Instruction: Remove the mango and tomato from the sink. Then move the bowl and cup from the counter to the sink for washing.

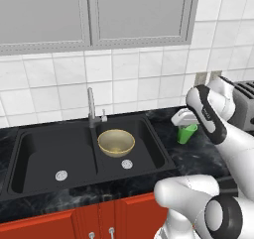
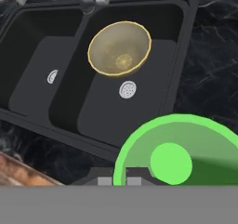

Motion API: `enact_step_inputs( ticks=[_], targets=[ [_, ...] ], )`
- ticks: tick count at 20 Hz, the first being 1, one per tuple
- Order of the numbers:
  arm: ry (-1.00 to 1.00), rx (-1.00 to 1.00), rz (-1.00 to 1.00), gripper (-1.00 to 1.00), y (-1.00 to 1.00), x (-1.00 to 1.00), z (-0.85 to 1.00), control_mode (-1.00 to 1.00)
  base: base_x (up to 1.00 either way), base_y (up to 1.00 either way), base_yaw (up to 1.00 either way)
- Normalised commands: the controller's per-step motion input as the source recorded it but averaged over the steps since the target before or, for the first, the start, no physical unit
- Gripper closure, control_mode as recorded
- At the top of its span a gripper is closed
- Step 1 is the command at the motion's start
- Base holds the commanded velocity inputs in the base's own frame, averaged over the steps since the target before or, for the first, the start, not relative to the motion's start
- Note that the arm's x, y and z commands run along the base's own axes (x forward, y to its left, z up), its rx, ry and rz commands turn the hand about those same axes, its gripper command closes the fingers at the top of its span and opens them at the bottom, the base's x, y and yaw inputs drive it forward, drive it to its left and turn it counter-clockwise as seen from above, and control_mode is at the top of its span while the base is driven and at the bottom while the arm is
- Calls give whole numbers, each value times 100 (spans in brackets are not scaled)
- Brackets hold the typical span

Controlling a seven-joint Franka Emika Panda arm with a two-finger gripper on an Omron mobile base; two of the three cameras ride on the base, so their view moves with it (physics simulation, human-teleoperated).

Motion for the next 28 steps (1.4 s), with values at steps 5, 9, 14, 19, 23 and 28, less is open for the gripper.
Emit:
enact_step_inputs(
  ticks=[5,9,14,19,23,28],
  targets=[
    [0,0,0,100,49,12,0,-100,0,0,0],
    [0,0,0,100,47,17,-1,-100,0,0,0],
    [0,0,0,100,37,16,-8,-100,0,0,0],
    [1,0,0,100,37,14,-17,-100,0,0,0],
    [0,0,0,100,32,15,-22,-100,0,0,0],
    [8,0,0,100,26,21,-26,-100,0,0,0]
  ],
)
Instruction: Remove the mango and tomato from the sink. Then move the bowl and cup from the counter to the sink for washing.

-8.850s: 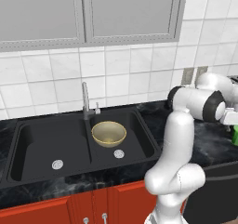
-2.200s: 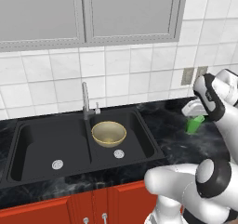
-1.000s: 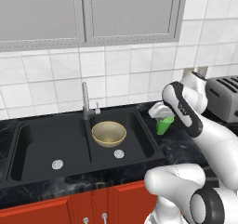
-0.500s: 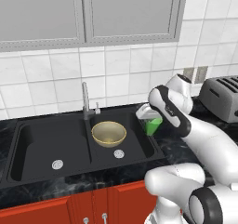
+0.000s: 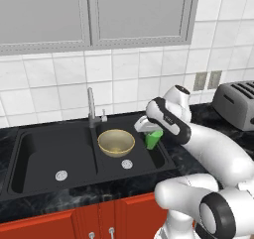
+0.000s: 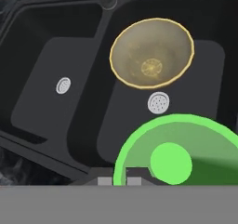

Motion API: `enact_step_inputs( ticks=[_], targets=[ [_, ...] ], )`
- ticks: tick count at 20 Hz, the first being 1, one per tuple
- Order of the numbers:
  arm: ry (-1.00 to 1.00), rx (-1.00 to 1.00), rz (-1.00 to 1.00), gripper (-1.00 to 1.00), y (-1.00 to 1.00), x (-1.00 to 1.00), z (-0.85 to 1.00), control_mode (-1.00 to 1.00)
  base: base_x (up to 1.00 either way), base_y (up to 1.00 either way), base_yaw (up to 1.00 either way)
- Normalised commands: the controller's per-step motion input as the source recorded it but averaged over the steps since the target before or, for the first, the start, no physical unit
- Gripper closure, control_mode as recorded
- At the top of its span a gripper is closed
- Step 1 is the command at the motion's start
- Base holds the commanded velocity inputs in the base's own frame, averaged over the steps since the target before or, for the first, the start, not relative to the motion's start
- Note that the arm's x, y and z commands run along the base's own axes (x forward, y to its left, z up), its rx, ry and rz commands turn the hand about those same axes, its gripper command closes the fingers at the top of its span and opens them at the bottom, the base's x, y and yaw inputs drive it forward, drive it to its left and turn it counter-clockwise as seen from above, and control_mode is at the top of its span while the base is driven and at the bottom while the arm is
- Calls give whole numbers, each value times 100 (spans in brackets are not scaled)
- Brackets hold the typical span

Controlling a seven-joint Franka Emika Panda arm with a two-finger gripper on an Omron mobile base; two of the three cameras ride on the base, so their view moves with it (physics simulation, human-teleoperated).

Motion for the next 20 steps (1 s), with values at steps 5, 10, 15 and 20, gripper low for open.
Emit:
enact_step_inputs(
  ticks=[5,10,15,20],
  targets=[
    [11,0,0,100,20,20,-27,-100,0,0,0],
    [10,1,0,100,9,17,-26,-100,0,0,0],
    [2,1,0,100,2,11,-24,-100,0,0,0],
    [0,0,0,100,0,9,-26,-100,0,0,0]
  ],
)
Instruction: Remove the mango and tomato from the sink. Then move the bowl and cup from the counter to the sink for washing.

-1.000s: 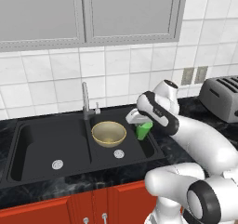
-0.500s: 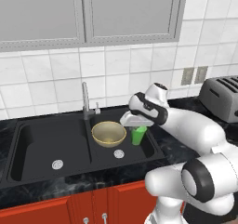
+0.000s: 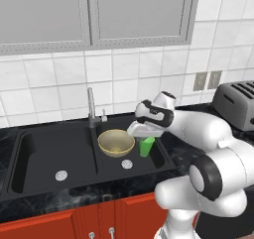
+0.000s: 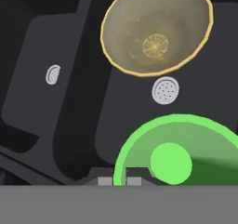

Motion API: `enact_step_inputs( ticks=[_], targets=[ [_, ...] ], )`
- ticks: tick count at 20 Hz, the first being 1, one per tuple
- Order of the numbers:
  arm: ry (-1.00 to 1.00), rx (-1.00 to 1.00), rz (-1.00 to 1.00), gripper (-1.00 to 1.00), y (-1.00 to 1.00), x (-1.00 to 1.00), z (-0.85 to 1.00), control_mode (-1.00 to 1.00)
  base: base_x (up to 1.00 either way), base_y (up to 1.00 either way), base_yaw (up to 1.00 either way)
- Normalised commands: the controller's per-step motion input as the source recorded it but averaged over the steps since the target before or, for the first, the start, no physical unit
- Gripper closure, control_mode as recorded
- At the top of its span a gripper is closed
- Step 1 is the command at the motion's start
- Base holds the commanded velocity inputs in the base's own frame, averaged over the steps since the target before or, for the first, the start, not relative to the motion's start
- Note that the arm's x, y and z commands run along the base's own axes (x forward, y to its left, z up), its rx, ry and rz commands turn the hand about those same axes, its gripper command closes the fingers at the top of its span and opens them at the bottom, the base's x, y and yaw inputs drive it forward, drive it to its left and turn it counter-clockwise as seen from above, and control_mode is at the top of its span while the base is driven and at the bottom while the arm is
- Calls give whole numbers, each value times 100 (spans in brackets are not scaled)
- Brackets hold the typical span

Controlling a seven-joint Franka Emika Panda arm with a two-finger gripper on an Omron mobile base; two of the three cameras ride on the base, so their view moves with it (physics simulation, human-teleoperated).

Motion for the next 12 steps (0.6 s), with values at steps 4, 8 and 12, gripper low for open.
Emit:
enact_step_inputs(
  ticks=[4,8,12],
  targets=[
    [0,0,0,100,0,4,-25,-100,0,0,0],
    [0,0,0,100,0,0,-23,-100,0,0,0],
    [0,0,0,100,0,5,-24,-100,0,0,0]
  ],
)
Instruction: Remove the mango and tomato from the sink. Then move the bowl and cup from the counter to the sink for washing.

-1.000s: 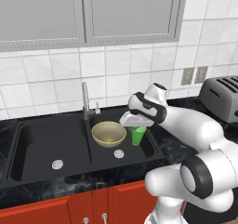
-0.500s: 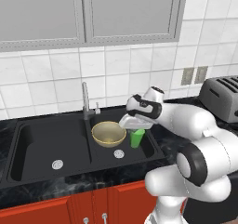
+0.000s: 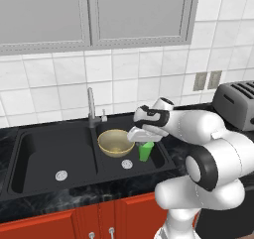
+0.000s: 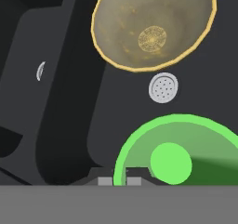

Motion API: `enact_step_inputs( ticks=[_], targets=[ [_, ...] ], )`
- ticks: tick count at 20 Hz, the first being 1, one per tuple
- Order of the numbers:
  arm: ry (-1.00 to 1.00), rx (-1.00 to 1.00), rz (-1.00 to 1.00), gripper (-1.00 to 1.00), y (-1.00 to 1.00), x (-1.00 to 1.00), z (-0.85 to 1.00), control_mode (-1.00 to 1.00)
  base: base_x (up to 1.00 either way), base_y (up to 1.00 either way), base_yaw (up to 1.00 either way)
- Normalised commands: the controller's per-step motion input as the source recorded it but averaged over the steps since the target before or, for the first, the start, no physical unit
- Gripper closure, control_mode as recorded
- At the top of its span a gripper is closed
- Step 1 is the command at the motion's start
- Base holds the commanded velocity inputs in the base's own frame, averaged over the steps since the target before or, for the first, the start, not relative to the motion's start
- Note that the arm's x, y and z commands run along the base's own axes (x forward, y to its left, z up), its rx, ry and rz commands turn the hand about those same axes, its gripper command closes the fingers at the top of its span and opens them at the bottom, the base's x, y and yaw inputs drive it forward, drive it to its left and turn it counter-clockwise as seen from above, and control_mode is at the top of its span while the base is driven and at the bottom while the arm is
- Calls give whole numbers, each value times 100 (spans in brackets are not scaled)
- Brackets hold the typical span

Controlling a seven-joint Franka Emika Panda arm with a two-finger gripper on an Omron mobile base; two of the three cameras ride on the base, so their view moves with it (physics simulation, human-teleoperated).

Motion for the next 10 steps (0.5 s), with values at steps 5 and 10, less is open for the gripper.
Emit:
enact_step_inputs(
  ticks=[5,10],
  targets=[
    [0,0,0,100,0,4,-23,-100,0,0,0],
    [0,0,0,100,0,1,-20,-100,0,0,0]
  ],
)
